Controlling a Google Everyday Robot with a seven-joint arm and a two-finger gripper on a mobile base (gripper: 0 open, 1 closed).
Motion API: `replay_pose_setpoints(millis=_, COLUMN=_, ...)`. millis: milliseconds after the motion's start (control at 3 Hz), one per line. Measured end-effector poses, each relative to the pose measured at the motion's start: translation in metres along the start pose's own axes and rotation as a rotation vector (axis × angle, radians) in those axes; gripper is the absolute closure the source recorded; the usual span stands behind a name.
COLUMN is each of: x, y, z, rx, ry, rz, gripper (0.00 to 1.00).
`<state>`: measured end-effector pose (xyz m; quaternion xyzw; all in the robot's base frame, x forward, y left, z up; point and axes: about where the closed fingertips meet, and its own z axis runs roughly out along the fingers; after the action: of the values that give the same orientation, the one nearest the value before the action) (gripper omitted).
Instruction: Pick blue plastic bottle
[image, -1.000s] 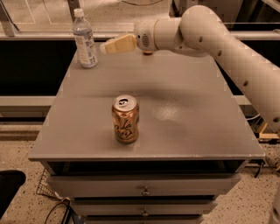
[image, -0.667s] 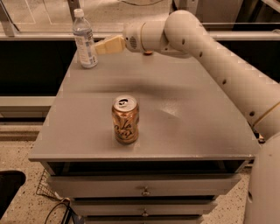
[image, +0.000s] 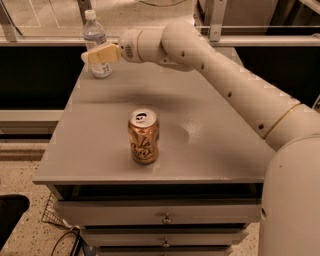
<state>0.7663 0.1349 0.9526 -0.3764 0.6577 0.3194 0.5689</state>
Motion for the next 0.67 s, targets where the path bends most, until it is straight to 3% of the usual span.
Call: replay_pose_setpoints(millis=667, x=0.015, y=-0.008, z=0.034, rx=0.014, ry=-0.041, rz=-0.008, gripper=0.00)
